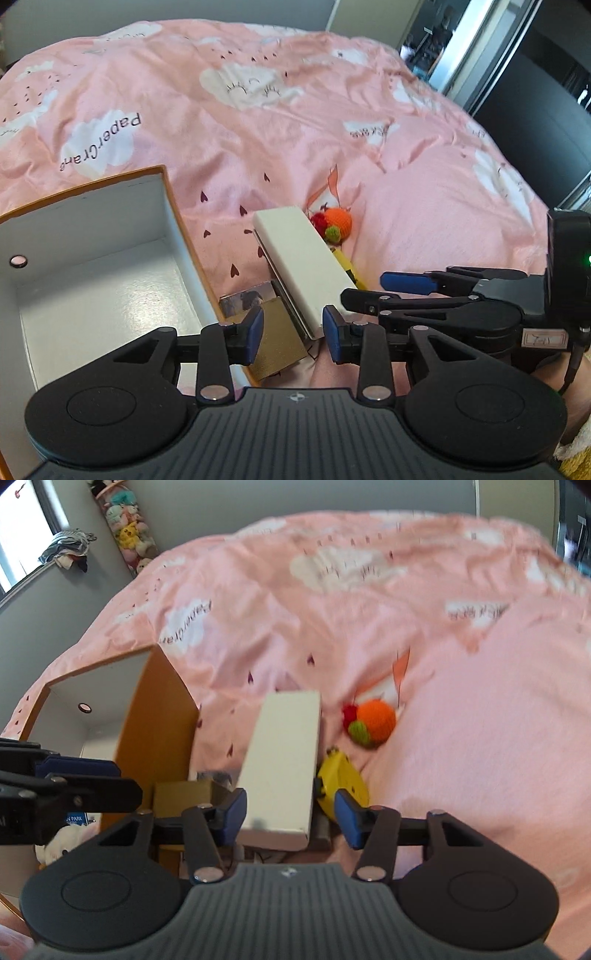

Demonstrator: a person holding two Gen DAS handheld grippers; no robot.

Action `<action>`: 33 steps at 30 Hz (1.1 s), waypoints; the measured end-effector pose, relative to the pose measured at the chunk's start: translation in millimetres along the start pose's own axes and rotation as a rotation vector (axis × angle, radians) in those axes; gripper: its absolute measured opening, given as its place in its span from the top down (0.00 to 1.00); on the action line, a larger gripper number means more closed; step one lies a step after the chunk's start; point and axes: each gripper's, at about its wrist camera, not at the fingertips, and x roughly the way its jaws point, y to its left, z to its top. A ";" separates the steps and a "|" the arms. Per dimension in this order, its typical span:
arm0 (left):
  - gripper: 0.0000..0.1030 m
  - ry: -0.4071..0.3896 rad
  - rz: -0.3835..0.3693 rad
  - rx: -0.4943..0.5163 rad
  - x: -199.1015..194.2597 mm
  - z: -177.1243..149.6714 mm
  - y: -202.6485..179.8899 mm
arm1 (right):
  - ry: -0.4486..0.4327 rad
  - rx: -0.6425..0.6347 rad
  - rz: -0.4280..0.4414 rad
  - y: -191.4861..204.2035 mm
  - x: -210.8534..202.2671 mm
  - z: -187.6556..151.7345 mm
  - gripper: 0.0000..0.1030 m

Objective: Organize objects
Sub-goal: 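Grasp the white rectangular box with the left gripper and lift it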

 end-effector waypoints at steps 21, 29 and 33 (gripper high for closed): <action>0.53 0.123 0.048 -0.128 87.0 39.9 -7.2 | 0.031 0.231 0.102 -49.2 35.5 6.5 0.75; 0.42 0.182 0.017 -0.293 117.7 45.1 9.8 | 0.023 0.238 0.119 -61.1 37.9 8.1 0.77; 0.37 0.181 0.010 -0.304 128.3 47.3 7.4 | 0.023 0.211 0.099 -59.8 38.1 8.9 0.78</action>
